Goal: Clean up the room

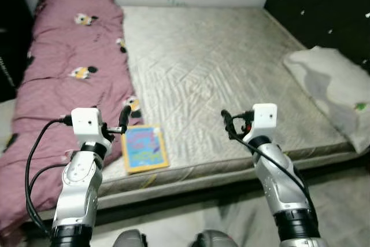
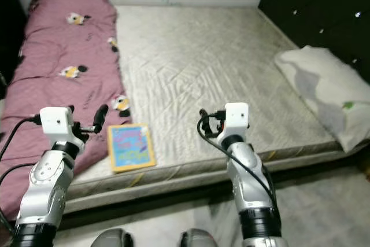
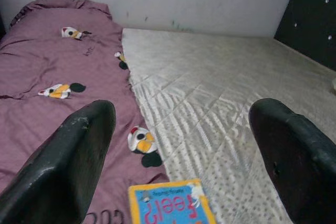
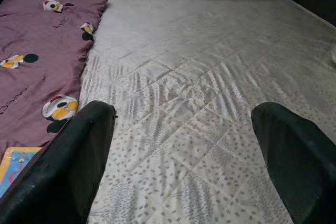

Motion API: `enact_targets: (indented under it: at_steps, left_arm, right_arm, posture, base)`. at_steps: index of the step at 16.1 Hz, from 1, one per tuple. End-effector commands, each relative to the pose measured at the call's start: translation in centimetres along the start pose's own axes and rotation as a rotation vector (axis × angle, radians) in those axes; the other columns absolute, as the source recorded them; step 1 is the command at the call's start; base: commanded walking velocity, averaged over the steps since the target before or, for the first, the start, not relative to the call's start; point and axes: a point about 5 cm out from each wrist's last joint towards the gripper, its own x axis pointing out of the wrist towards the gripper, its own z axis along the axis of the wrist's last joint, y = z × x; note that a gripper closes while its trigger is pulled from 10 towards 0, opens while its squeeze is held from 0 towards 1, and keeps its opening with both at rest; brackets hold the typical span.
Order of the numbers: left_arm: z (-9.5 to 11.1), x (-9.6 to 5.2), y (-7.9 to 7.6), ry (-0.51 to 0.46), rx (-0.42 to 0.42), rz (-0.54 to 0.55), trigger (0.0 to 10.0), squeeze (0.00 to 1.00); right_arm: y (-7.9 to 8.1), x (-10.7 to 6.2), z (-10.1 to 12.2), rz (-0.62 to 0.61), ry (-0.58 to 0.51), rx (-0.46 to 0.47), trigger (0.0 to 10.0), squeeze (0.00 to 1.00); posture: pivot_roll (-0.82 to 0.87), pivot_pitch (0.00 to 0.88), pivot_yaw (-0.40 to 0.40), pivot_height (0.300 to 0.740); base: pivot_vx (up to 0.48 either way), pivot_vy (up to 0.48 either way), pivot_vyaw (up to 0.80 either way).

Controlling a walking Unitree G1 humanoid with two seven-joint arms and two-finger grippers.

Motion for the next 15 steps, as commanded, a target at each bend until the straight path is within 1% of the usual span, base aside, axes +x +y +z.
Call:
enact_targets:
  at_steps: [1,4,5,15]
  left_arm:
    - [0.18,0.16,-0.98,-0.013,0.009,-0.023,10.0,0.00]
    - [0.37,0.04,-1.22,-0.029,-0.015,-0.062,10.0,0.00]
    - [0.39,0.04,-1.20,-0.031,-0.014,-0.062,10.0,0.00]
    - [0.41,-0.03,-1.25,-0.034,-0.017,-0.073,10.0,0.00]
  right_arm:
    - [-1.09,-0.32,-0.15,-0.032,0.011,0.002,10.0,0.00]
    - [-1.02,-0.28,-0.18,-0.030,0.014,0.002,10.0,0.00]
    - [-0.99,-0.28,-0.18,-0.029,0.014,0.002,10.0,0.00]
    - [-0.95,-0.31,-0.25,-0.027,0.018,0.002,10.0,0.00]
  posture:
    - [0.00,0.070,-0.072,0.740]
    - [0.00,0.069,-0.072,0.740]
    - [0.00,0.070,-0.070,0.740]
    - [0.00,0.074,-0.070,0.740]
  base:
    - [0.000,0.000,0.00]
    - [0.000,0.000,0.00]
    - [0.240,0.000,0.00]
    - [0.320,0.000,0.00]
